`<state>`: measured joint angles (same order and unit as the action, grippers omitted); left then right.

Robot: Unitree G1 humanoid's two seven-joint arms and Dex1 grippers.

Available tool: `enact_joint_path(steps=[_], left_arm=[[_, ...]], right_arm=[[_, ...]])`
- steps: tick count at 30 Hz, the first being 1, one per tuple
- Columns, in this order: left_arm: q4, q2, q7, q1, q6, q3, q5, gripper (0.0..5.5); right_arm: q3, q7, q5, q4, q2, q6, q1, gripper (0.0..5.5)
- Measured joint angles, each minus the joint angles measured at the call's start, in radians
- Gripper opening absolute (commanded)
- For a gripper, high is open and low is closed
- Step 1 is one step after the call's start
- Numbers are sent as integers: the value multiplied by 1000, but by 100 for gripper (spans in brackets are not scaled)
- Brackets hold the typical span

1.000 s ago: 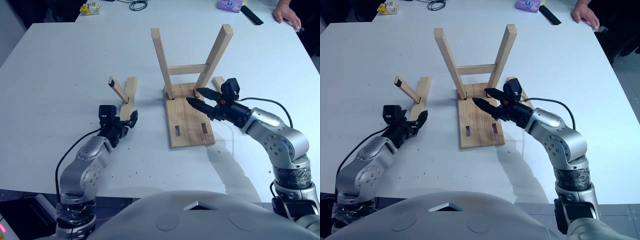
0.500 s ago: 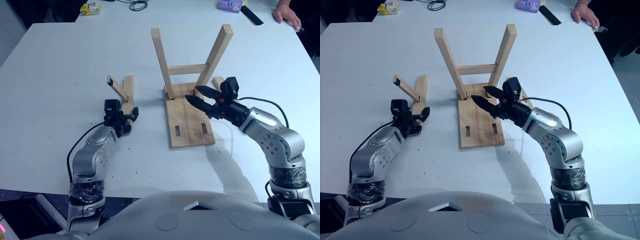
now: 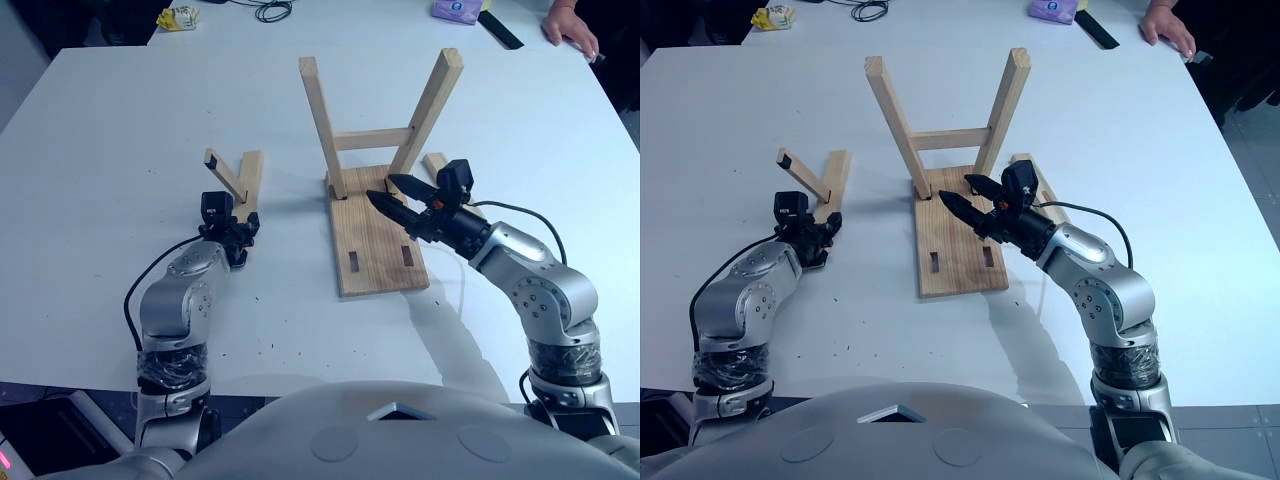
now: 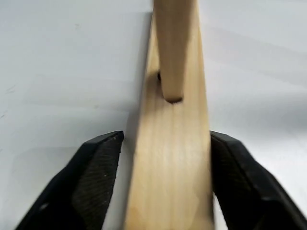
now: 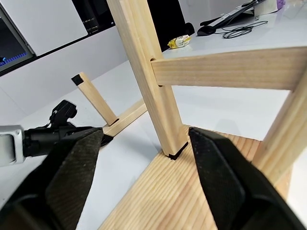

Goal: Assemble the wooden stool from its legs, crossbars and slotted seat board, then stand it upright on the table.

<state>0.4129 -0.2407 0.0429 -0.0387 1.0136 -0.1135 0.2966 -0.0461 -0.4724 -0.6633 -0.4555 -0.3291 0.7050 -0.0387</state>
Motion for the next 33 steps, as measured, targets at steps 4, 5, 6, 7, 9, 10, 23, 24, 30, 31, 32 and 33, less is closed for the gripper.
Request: enact_joint_path(steps=[4,5,6,7,9,10,23,24,30,31,32,33], left_arm=[[52,-48,-40,-30,50,4,2,203],[58,-75,-55,-36,61,1,2,203],[61,-88,-61,-43,64,-5,2,203],[63,-104,-69,-50,65,-12,1,203],[58,-115,-77,-49,66,-20,0,203],[55,-117,-79,-45,65,-20,-1,203],[24,-39,-145,215,-101,-267,164,203],[54,-29,-176,258,-126,-310,242,203],[169,-31,-294,424,-264,-461,641,203],[185,-35,-307,445,-279,-467,701,203],[195,-43,-314,465,-292,-475,772,203],[202,-57,-319,478,-302,-478,834,203]], right_arm=[[4,21,1,-18,13,-10,34,330],[8,30,3,-22,16,-13,40,330],[10,36,5,-23,18,-16,42,330],[12,44,6,-25,23,-22,46,330],[11,56,9,-31,37,-31,53,330],[11,58,10,-34,42,-33,54,330],[65,9,-45,20,3,-2,-118,330],[94,-3,-79,41,-11,22,-176,330],[211,-44,-273,130,-81,153,-472,330],[214,-47,-297,131,-83,165,-511,330],[217,-51,-326,131,-84,176,-543,330],[224,-53,-354,133,-85,190,-566,330]])
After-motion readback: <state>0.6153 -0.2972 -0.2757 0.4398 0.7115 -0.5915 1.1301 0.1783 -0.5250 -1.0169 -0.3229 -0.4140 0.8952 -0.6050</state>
